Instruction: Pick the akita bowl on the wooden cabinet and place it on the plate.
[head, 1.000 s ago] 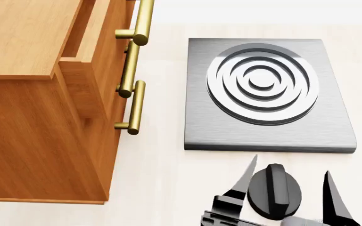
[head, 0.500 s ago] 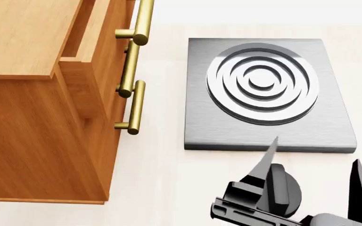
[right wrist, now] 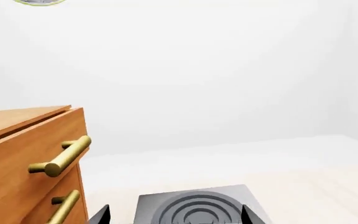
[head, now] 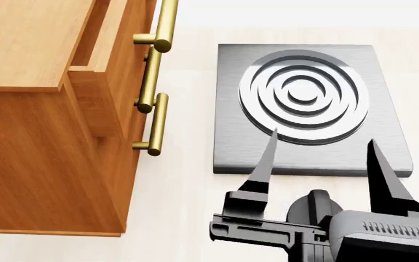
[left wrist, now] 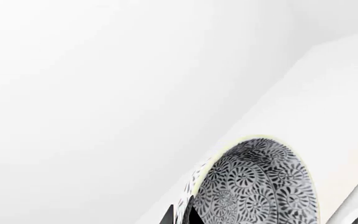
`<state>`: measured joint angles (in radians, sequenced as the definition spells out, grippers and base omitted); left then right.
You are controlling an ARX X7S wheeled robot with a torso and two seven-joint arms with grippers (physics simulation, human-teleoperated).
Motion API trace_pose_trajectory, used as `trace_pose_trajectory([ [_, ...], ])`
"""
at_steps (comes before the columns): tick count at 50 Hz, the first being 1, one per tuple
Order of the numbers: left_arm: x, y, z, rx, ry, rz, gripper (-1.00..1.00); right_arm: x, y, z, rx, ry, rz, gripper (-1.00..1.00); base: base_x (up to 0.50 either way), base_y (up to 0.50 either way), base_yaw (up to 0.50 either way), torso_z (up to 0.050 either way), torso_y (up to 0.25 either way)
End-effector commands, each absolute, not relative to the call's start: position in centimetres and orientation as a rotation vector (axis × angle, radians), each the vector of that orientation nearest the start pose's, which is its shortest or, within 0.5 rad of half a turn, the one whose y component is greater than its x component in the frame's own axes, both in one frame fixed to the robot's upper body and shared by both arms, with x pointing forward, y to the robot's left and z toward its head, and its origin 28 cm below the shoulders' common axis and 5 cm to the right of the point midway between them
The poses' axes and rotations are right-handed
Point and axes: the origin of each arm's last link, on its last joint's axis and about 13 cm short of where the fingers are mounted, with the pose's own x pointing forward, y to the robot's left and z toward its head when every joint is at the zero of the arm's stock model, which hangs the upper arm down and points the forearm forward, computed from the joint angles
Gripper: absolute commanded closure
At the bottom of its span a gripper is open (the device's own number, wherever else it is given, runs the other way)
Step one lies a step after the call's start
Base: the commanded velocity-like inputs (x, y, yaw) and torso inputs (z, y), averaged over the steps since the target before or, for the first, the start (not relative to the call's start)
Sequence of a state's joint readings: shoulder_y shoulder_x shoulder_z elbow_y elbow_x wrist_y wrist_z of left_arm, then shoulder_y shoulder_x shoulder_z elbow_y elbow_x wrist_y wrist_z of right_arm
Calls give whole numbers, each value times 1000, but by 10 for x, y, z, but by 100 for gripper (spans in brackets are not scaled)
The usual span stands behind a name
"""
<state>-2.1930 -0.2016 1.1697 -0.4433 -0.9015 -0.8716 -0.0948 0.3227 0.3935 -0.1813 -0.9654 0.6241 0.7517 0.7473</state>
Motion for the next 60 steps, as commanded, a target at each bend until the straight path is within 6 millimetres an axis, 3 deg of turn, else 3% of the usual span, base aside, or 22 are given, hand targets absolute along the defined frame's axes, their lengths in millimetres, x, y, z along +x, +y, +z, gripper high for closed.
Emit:
trace_pose_trajectory([
  [1,286,132,497,765,-381,-308,100,177,-84,206,43,-376,15,-100,0,0,0,0,0],
  [28,244,113,477,842,-467,-452,100,163,-83,215,38,-446,48,-100,0,0,0,0,1],
  [33,241,112,477,839,-486,-466,100,162,-83,217,41,-452,48,-100,0,0,0,0,0],
  [43,230,109,456,863,-499,-504,100,162,-84,217,39,-454,38,-100,0,0,0,0,0],
  [60,233,105,427,856,-465,-560,100,160,-84,218,36,-462,36,-100,0,0,0,0,1],
])
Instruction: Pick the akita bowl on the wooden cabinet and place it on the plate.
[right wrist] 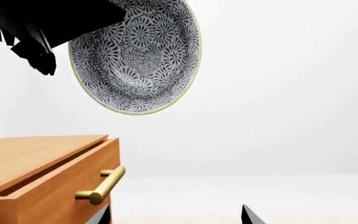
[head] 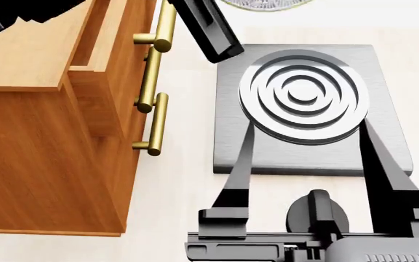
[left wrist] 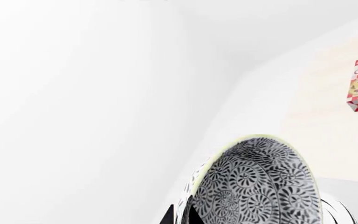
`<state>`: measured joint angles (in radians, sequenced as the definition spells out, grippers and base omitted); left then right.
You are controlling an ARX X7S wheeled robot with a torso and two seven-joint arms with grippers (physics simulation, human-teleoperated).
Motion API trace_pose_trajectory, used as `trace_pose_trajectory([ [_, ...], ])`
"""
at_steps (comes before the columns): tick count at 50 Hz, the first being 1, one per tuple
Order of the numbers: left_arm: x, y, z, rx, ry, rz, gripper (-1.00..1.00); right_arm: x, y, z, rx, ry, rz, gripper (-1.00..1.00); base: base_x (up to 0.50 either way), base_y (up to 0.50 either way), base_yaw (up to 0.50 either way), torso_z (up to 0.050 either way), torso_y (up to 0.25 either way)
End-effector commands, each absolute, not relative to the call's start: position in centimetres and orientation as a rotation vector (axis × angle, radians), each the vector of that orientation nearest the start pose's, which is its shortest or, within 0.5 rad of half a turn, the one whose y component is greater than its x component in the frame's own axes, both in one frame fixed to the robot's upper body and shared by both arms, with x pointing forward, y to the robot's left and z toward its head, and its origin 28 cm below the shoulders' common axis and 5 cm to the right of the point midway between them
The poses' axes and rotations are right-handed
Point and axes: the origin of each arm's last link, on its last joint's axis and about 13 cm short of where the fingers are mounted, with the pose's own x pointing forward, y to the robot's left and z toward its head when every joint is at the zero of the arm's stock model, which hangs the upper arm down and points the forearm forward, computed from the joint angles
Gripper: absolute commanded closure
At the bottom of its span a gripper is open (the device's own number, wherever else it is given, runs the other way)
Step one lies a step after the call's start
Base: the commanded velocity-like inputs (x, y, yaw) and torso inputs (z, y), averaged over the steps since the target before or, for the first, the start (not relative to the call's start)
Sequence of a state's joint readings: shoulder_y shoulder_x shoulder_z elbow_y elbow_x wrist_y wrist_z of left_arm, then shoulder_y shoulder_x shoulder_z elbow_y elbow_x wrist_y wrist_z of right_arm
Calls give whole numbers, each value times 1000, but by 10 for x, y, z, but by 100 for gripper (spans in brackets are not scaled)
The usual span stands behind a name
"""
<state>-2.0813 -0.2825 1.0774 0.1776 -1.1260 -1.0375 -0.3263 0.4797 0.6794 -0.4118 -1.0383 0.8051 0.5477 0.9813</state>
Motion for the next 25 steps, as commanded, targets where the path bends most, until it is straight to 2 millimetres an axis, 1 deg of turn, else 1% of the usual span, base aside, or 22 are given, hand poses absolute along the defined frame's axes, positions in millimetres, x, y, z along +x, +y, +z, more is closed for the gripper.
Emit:
trace_pose_trajectory([
  [1,232,105,425,859,-466,-564,100,160,-85,218,35,-463,36,-100,0,0,0,0,0],
  [5,232,106,419,860,-459,-572,100,160,-85,218,36,-463,35,-100,0,0,0,0,0],
  [10,231,105,417,861,-459,-579,100,159,-85,218,36,-464,36,-100,0,0,0,0,0],
  [25,239,106,408,847,-438,-585,100,159,-86,219,38,-466,31,-100,0,0,0,1,1],
])
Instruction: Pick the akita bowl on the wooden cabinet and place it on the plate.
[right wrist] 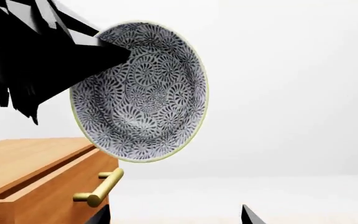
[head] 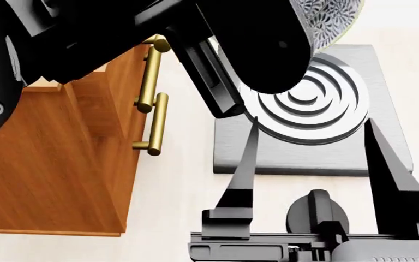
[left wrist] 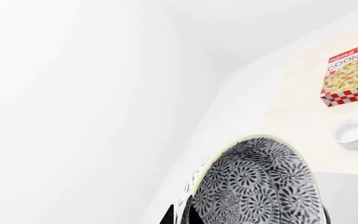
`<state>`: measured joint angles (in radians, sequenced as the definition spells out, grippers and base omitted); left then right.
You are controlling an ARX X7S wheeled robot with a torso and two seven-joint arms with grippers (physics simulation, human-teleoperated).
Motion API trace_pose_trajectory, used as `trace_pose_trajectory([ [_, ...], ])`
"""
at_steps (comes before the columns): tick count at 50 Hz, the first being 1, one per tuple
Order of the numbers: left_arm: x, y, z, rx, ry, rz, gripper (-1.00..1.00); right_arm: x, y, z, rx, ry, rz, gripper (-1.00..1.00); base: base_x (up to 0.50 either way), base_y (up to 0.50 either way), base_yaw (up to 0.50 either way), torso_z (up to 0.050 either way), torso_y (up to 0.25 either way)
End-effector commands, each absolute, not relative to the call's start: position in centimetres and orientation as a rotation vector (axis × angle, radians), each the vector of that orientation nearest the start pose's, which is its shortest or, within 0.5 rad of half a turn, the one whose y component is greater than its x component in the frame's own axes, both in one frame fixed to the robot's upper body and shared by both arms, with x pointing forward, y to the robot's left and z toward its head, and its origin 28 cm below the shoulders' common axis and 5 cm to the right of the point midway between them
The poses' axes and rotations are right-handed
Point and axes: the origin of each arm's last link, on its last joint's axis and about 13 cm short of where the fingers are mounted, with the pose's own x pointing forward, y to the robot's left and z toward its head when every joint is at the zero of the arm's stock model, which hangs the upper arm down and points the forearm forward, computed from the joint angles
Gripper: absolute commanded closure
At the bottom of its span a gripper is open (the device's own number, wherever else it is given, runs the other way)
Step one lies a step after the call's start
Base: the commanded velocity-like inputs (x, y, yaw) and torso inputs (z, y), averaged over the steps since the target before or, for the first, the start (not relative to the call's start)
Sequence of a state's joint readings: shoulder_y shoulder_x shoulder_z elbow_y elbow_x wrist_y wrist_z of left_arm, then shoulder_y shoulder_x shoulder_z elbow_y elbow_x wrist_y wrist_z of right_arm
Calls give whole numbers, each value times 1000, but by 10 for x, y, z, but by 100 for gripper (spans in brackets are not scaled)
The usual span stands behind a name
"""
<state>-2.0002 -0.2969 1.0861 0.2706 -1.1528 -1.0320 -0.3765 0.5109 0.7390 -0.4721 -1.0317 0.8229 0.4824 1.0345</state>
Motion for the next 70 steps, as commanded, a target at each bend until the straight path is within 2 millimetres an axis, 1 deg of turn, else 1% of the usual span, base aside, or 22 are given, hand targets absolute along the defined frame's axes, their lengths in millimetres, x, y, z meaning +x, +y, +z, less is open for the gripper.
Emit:
trace_pose_trajectory([
  [1,238,106,407,849,-439,-585,100,159,-86,219,39,-466,31,-100,0,0,0,0,0],
  [29,233,111,396,835,-423,-601,100,158,-88,219,35,-467,12,-100,0,0,0,0,0],
  [36,235,111,390,832,-411,-609,100,157,-88,220,31,-472,8,-100,0,0,0,0,0],
  [56,235,111,382,826,-399,-623,100,158,-89,220,27,-470,2,-100,0,0,0,0,1],
  [63,238,116,382,822,-392,-621,100,157,-89,220,25,-472,-1,-100,0,0,0,0,0],
  [70,236,119,383,828,-394,-639,100,158,-89,220,25,-471,-1,-100,0,0,0,0,1],
])
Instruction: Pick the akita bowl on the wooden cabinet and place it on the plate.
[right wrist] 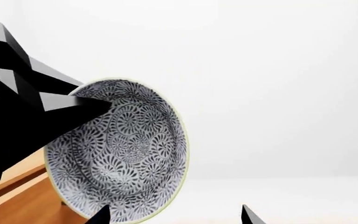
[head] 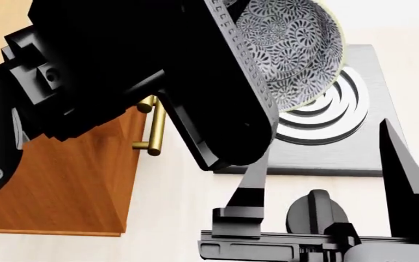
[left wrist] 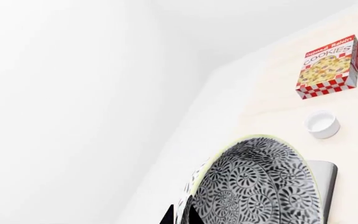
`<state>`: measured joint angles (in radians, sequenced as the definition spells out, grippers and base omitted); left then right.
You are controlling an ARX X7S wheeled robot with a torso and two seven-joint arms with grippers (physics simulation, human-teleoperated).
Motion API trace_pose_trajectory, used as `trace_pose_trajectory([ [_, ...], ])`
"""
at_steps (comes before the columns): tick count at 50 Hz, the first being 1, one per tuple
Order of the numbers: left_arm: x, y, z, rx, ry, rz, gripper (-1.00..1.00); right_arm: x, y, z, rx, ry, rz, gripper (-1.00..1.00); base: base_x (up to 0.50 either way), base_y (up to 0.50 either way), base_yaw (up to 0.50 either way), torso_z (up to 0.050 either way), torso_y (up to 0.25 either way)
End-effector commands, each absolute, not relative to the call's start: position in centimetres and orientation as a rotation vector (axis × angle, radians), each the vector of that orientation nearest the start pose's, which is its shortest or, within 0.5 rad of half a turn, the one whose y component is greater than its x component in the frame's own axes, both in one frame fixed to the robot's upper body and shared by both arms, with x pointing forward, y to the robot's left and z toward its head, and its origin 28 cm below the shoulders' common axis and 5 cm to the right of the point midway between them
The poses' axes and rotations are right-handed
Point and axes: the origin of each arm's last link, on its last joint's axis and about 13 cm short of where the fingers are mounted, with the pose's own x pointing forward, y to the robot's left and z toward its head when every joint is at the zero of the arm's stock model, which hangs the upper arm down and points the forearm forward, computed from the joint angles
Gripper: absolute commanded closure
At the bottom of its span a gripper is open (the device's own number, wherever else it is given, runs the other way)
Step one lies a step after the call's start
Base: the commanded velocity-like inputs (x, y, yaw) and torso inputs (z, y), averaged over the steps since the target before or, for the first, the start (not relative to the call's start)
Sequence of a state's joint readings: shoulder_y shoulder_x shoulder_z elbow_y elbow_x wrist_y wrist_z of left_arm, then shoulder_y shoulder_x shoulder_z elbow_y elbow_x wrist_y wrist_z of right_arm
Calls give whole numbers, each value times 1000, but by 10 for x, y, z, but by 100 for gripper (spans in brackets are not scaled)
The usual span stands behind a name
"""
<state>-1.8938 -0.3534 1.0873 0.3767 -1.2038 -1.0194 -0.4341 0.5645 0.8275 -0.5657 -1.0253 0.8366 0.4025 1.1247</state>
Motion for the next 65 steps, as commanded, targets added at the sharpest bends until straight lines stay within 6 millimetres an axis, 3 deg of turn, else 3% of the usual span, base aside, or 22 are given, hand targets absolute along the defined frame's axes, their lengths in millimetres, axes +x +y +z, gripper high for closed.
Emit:
trace_pose_trajectory([
  [1,236,119,384,825,-392,-642,100,158,-89,220,24,-471,-2,-100,0,0,0,0,0],
  [49,229,126,362,848,-363,-720,100,158,-90,219,16,-475,-19,-100,0,0,0,0,0],
  [65,226,126,364,843,-371,-723,100,159,-90,218,16,-466,-31,-100,0,0,0,0,0],
])
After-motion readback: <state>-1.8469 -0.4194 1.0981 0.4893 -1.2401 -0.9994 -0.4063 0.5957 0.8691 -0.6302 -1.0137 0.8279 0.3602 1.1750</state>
